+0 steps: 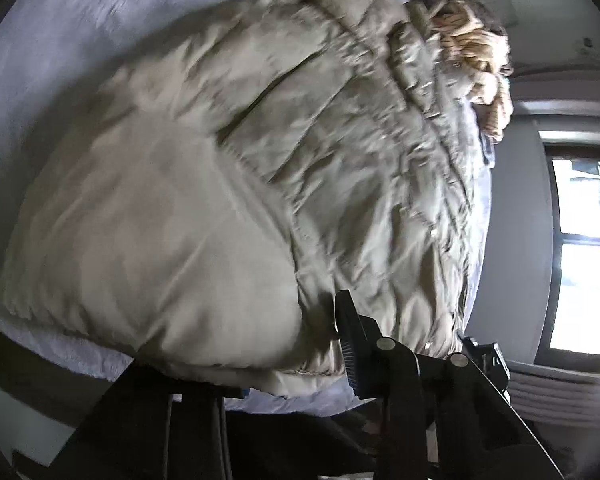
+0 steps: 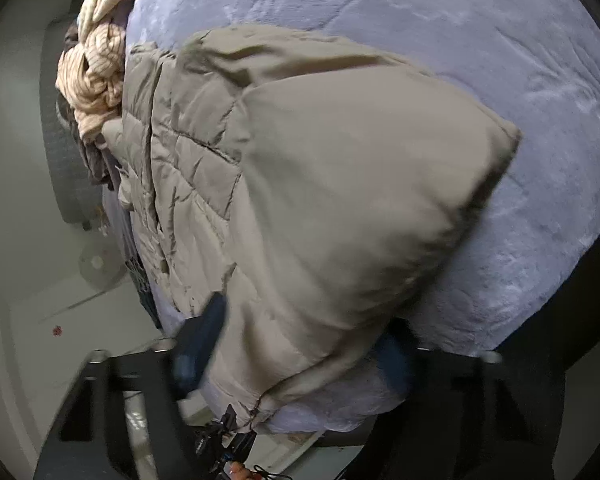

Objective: Fold large clothes

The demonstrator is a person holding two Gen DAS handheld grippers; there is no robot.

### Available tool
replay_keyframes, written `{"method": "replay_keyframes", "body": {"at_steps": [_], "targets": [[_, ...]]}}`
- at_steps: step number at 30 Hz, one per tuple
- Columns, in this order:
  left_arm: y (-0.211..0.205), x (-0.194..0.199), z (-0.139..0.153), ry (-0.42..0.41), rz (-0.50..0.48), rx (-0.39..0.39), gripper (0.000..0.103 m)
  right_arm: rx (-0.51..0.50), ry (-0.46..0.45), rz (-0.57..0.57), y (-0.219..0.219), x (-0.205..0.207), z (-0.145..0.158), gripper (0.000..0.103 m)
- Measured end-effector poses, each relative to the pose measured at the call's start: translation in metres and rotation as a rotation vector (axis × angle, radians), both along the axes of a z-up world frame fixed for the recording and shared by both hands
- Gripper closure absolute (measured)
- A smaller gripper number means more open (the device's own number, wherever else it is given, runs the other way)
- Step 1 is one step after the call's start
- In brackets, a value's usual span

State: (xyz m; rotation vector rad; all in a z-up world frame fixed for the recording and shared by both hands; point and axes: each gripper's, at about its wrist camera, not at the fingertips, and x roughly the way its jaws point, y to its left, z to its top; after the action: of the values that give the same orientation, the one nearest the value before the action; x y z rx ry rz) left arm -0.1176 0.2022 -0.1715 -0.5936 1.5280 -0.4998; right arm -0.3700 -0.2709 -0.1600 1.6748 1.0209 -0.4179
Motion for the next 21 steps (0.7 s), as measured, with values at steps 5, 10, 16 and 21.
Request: {"method": "replay_keyframes", "body": {"at_steps": [5,10,16,21], "targets": [[-0.009,0.007,0.012,-0.062,-0.034,0.031,0.085,-0.004,-0.009,0.006,-0.002,0.005,0.002,0.089],[-0.004,0.008,0.031,-0.134,-0.039,0.043,0.085,-0.101,-0.028,0.093,-0.005,0.020,0.022,0.094],[-0.012,0.013,0.064,-0.246,-0.081,0.073,0.085,-0.182,-0.041,0.163,-0.009,0.037,0.046,0.094],[-0.021,0.030,0.097,-0.336,-0.074,0.061,0.085,-0.276,-0.069,0.237,-0.016,0.066,0.073,0.095]]}}
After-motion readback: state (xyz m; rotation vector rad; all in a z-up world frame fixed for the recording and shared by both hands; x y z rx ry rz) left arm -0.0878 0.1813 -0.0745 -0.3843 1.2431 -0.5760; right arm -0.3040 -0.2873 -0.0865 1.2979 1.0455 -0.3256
